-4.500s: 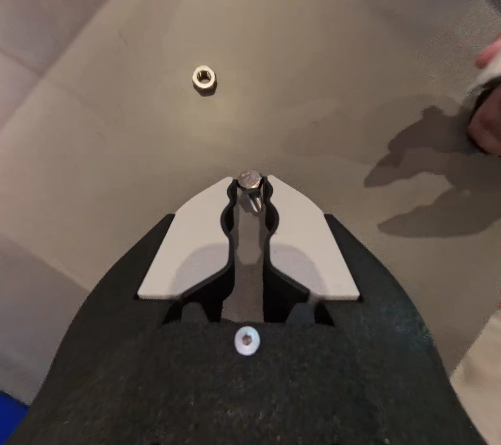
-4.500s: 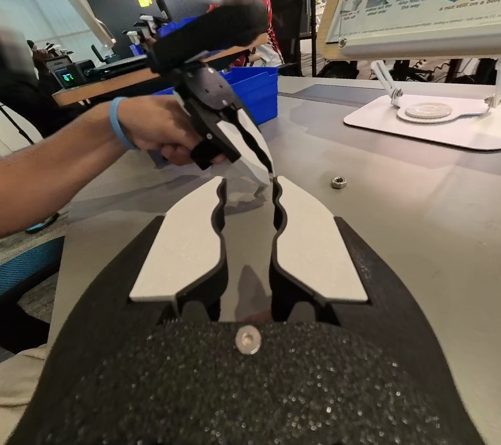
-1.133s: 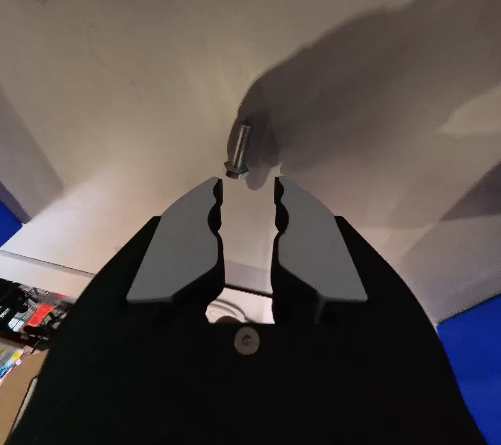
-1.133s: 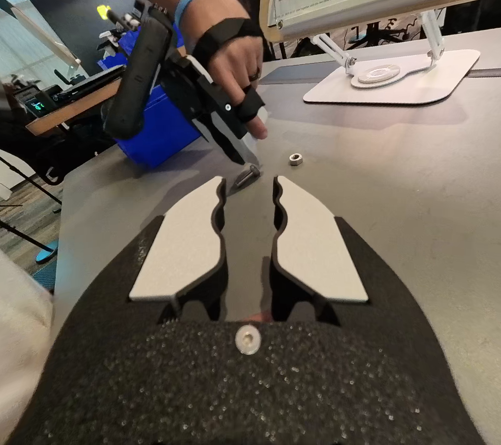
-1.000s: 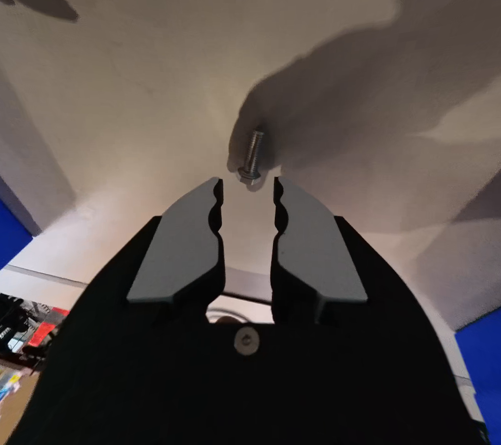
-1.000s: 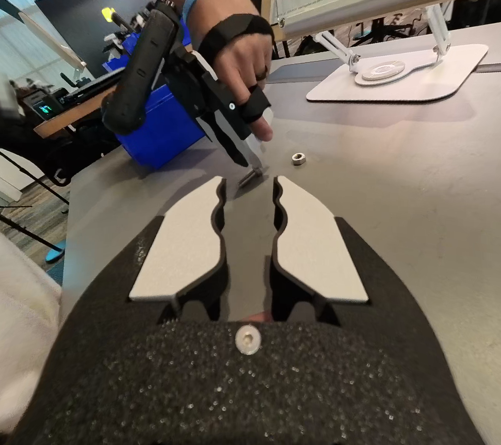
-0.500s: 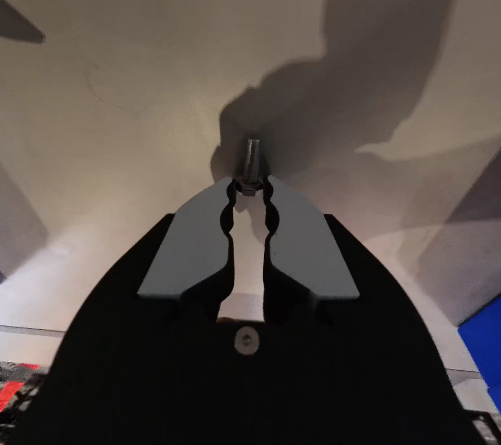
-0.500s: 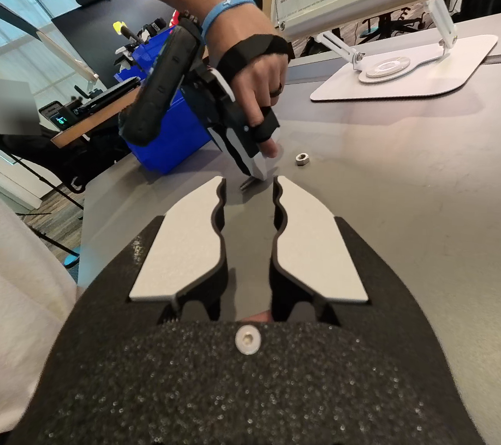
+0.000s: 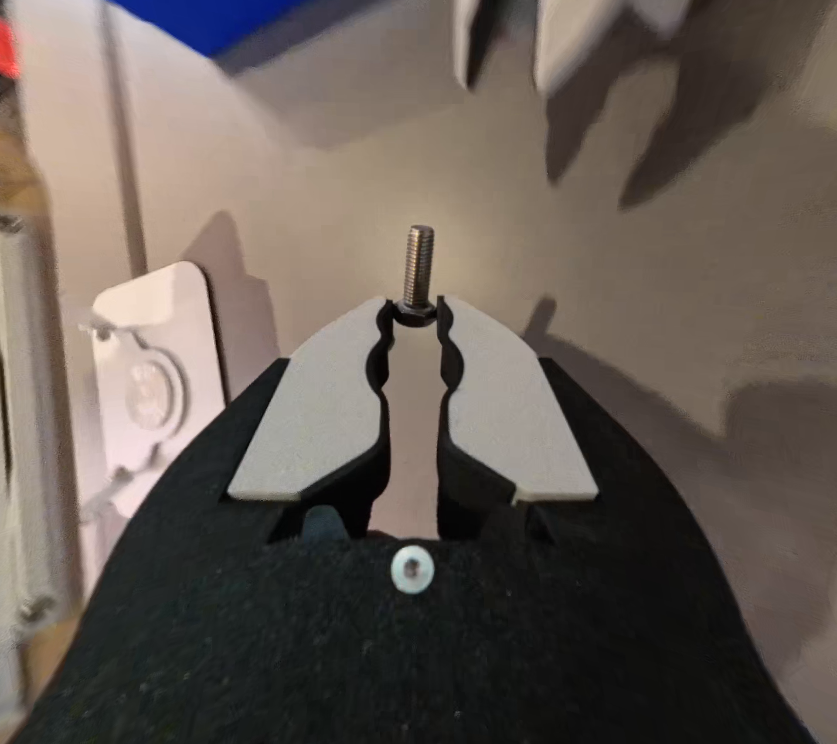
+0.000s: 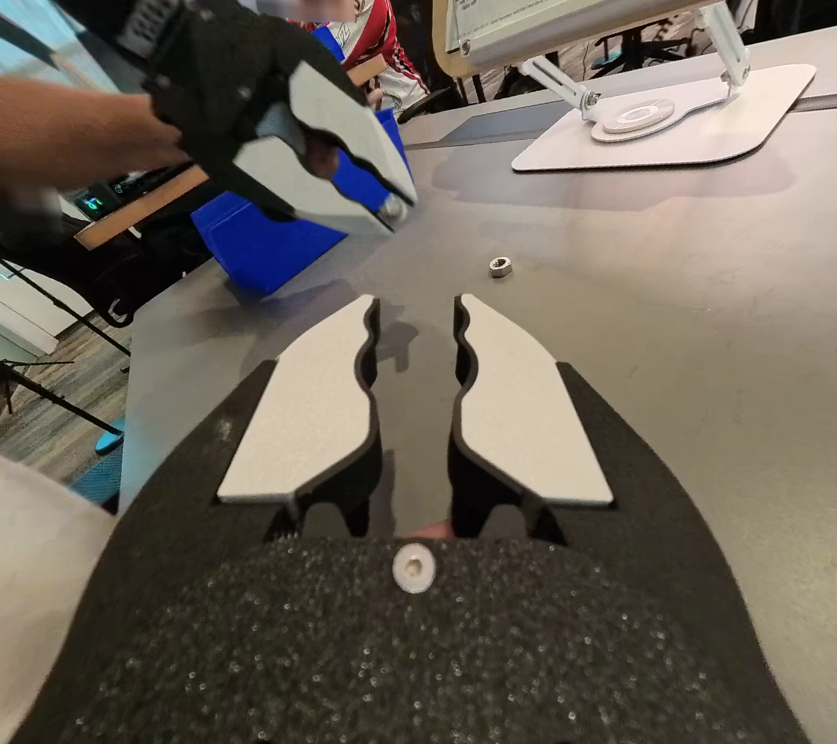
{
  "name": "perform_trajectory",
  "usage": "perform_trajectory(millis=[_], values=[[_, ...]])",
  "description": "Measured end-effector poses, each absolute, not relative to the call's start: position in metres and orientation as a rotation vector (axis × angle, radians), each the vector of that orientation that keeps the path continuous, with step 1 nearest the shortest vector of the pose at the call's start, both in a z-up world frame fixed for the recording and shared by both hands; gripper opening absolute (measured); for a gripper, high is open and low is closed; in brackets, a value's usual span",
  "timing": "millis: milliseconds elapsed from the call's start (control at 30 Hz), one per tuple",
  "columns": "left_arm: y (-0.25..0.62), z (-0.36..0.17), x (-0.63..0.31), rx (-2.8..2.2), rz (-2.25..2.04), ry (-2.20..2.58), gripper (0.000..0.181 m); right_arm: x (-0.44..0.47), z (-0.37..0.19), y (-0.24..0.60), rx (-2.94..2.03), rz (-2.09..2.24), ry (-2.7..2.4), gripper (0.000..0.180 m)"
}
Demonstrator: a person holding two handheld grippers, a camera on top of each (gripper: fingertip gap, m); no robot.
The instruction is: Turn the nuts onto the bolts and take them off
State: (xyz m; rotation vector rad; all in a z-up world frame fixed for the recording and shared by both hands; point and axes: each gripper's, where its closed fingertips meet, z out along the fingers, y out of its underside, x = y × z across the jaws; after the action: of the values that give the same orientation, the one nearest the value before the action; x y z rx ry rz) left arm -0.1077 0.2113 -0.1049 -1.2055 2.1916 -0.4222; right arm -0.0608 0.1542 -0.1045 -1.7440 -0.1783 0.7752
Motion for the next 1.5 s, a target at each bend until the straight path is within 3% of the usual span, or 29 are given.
perform_trajectory(millis=[200,433,700,967,1200,1433,1500], values=[[0.194,-0.038,-0.109,-1.492,-0.94,1.428,0.018,-0.067,-0.108,0.154,-1.761,0.716,-0.229,0.031],[0.19,-0.074,-0.145,-1.592,-1.386,0.959,0.018,-0.073,-0.109,0.151,-1.76,0.63,-0.291,0.03],[0.204,-0.091,-0.169,-1.561,-1.172,1.007,0.018,-0.079,-0.116,0.161,-1.855,0.489,-0.415,0.033],[0.223,-0.098,-0.184,-1.57,-1.098,0.986,0.018,-0.102,-0.124,0.234,-2.078,-0.007,-1.365,0.04],[0.229,-0.098,-0.188,-1.595,-1.222,0.96,0.018,-0.105,-0.17,0.274,-1.984,-0.167,-2.01,0.035],[0.231,-0.094,-0.19,-1.601,-1.293,0.942,0.018,-0.104,-0.193,0.281,-2.039,0.011,-2.075,0.03],[0.23,-0.096,-0.189,-1.609,-1.304,0.95,0.018,-0.098,-0.195,0.284,-2.046,0.009,-2.094,0.018]])
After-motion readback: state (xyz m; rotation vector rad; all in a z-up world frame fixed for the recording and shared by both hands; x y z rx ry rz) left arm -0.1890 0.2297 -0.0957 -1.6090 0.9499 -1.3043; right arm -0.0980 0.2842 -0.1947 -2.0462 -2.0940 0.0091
